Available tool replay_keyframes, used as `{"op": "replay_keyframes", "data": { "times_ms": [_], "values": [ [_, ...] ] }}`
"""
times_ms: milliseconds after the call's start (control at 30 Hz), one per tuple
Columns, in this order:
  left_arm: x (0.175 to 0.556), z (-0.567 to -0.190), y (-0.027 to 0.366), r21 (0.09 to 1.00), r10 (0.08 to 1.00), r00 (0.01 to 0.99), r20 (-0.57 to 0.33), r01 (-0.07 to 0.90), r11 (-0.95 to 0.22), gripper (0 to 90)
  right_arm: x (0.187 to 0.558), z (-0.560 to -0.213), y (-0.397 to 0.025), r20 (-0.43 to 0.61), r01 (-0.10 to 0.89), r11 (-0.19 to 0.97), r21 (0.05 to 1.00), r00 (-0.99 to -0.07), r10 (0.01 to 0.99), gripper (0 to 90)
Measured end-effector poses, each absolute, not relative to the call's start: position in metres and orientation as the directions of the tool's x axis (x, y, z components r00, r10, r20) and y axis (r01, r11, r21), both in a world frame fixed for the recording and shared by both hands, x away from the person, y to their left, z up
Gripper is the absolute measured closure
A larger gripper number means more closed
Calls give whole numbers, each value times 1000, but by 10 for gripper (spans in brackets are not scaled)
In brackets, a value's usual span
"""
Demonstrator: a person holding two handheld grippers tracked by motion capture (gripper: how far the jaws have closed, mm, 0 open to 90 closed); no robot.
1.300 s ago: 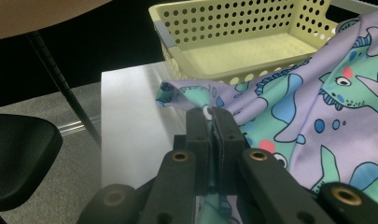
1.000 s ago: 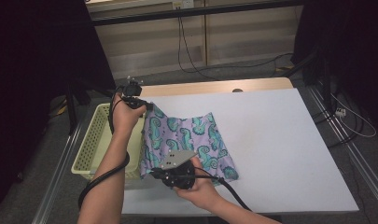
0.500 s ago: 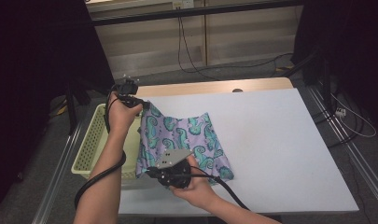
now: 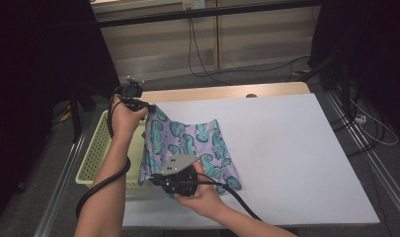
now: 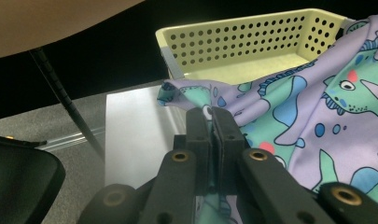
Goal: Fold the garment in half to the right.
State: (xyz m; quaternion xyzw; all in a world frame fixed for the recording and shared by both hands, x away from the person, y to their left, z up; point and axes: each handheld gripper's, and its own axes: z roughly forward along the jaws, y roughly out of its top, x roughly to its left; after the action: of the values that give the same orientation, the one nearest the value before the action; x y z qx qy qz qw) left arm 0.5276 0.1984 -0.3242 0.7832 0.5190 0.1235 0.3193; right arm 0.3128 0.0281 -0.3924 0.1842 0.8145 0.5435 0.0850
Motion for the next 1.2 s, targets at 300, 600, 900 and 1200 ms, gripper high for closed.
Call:
{"op": "replay_keyframes", "data": {
  "times_ms": [300,600,900,1200],
  "values": [
    [530,-325,193,633,887,439,-143,730,-259,886,315,-393,26,58,208,339,918,-914,402,873],
    [531,-331,185,638,881,448,-152,725,-258,886,315,-398,16,72,223,328,918,-907,414,873],
    [532,-335,176,640,871,463,-164,722,-263,886,314,-402,5,79,233,324,917,-902,426,873],
    [534,-339,165,644,861,477,-176,717,-266,886,313,-403,-8,84,242,316,918,-894,440,873]
  ]
}}
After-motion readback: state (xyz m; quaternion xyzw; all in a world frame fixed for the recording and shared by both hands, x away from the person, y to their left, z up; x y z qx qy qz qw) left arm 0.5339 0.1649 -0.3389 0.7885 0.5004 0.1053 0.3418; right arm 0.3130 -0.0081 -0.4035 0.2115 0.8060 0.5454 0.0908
